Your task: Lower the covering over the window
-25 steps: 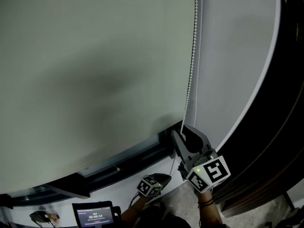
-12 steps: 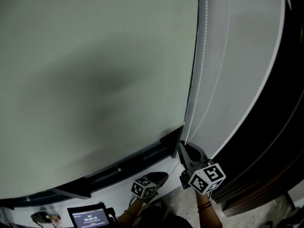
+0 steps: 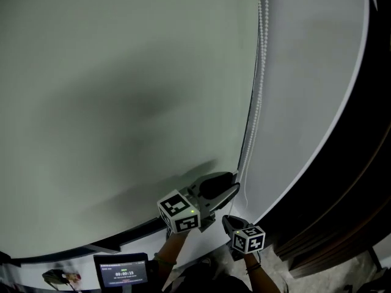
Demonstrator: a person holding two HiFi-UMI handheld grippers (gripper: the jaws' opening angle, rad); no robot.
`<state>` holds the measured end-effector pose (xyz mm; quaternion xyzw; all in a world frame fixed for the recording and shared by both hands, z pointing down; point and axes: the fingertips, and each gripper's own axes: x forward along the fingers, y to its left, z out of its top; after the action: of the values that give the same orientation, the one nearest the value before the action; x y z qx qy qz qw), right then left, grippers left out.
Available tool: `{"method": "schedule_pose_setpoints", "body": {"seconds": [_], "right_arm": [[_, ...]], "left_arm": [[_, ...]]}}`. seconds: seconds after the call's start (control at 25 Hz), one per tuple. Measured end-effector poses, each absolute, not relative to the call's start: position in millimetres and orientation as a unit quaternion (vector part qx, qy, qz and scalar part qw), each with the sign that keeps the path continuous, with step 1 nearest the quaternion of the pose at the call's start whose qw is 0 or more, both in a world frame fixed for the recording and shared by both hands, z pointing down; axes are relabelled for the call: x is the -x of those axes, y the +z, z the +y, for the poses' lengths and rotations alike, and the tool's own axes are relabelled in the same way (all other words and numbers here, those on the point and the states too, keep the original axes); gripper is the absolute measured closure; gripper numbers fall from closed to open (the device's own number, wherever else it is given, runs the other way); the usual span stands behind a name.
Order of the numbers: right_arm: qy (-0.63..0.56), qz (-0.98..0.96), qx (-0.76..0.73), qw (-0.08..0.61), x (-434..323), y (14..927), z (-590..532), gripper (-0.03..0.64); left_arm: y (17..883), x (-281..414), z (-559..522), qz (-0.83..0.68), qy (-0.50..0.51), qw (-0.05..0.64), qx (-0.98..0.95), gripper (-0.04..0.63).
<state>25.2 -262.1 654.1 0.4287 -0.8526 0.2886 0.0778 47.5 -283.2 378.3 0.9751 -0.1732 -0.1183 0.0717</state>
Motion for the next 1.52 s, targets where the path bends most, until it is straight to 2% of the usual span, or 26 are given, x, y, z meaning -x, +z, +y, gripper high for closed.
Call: {"method": "schedule_pose_setpoints", "body": {"seconds": [0.16,0.24,0.32,0.36,0.48,0.76,0.88,1.08,1.28,1.52], "right_arm": [[0.331,-0.833,-0.418,0.146,-15.7,713.1,-227.8,0.604],[0.343,-0.821,-0.399,0.222,-16.7,749.1,-203.5,0.607],[0.337,-0.814,-0.365,0.301,-22.8,790.2,-169.7,0.607],[0.341,-0.814,-0.354,0.310,-27.5,803.7,-154.3,0.607],[0.366,-0.820,-0.357,0.258,-35.7,801.6,-138.2,0.607],[0.276,-0.865,-0.392,0.147,-33.6,703.6,-200.6,0.593],[0.223,-0.885,-0.395,0.107,-35.7,640.1,-227.4,0.531],[0.119,-0.905,-0.408,0.028,-48.8,515.9,-253.2,0.526],[0.024,-0.913,-0.405,-0.031,-48.2,400.9,-265.6,0.525],[-0.044,-0.919,-0.388,-0.053,-23.4,324.8,-282.3,0.522]], "left_arm": [[348.7,-62.8,-274.1,-0.140,-0.107,0.027,-0.984,0.465],[344.2,-68.6,-265.8,-0.127,-0.099,0.010,-0.987,0.476],[343.7,-70.0,-263.5,-0.133,-0.097,-0.001,-0.986,0.578],[344.1,-70.4,-263.7,-0.138,-0.098,-0.001,-0.986,0.578],[345.3,-70.1,-264.4,-0.130,-0.109,0.021,-0.985,0.581],[352.6,-45.3,-291.2,-0.179,-0.134,0.025,-0.974,0.584],[392.9,-47.6,-305.5,-0.205,-0.056,0.031,-0.977,0.584],[494.6,-39.8,-318.9,-0.235,0.022,0.116,-0.965,0.584],[586.6,-33.2,-304.9,-0.238,0.143,0.163,-0.947,0.584],[656.6,-24.5,-268.1,-0.228,0.184,0.228,-0.929,0.584]]}}
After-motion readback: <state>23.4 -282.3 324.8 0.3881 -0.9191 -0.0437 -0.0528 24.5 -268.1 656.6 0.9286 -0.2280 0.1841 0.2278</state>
